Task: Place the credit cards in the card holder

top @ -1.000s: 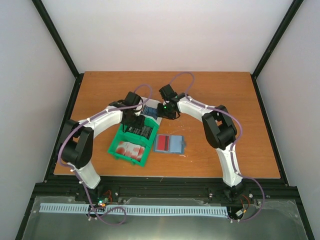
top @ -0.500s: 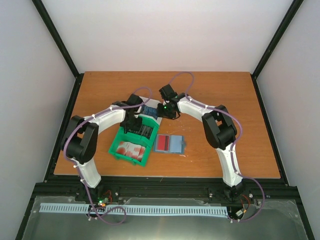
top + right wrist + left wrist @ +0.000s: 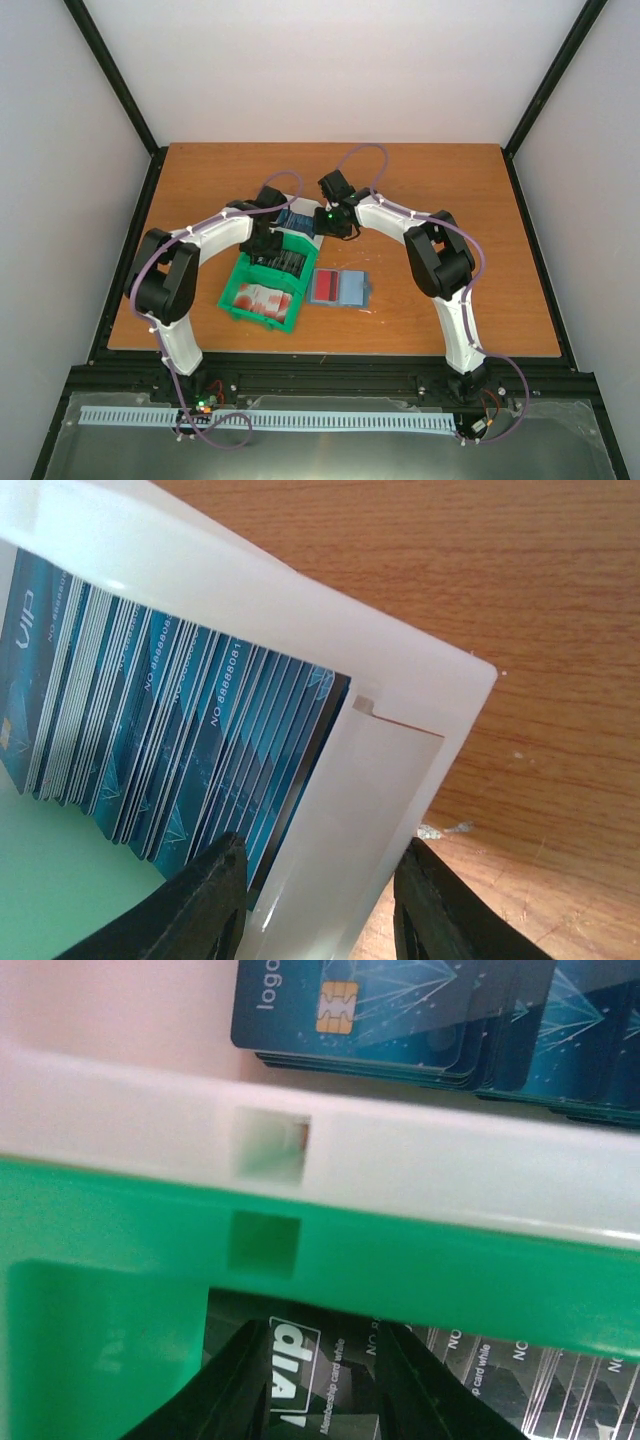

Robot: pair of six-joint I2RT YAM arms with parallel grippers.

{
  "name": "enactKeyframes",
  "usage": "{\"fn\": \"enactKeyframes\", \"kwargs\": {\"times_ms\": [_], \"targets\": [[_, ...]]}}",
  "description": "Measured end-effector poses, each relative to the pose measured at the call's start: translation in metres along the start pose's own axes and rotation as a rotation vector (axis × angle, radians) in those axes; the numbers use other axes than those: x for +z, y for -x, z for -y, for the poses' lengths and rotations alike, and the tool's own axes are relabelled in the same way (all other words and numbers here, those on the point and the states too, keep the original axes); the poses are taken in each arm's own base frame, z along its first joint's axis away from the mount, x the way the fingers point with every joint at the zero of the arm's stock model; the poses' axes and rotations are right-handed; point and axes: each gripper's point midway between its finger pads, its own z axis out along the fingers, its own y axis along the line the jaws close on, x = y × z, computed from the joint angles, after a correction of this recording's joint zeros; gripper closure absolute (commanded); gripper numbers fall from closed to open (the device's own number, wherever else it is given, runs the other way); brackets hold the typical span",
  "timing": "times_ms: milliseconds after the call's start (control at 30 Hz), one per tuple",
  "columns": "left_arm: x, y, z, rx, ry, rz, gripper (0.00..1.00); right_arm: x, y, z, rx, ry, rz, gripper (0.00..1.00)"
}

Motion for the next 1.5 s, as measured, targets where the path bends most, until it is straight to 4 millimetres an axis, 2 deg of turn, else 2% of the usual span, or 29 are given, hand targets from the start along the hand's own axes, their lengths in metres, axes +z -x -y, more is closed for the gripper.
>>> {"fn": "enactKeyframes", "kwargs": {"times_ms": [267,467,667,900,1500], "targets": [[0.004,0.005,0.007,0.045,-0.033,0.016,0.63,0.000,0.001,-0.001,-0.010,0.004,0.004,0.60],[0.007,0.007,0.007,0.074,-0.027,0.026,0.70,0.000,0.001,-0.001,-0.013,0.003,0.004,0.60],[0.009,0.009,0.006,0.093,-0.021,0.044,0.69,0.000,0.001,-0.001,-0.014,0.003,0.005,0.60],[0.010,0.012,0.006,0.115,-0.004,0.070,0.81,0.000,0.001,-0.001,-0.014,0.003,0.005,0.60],[0.002,0.009,0.002,0.112,-0.013,0.046,0.81,0.000,0.001,-0.003,-0.017,0.005,0.009,0.61]]}}
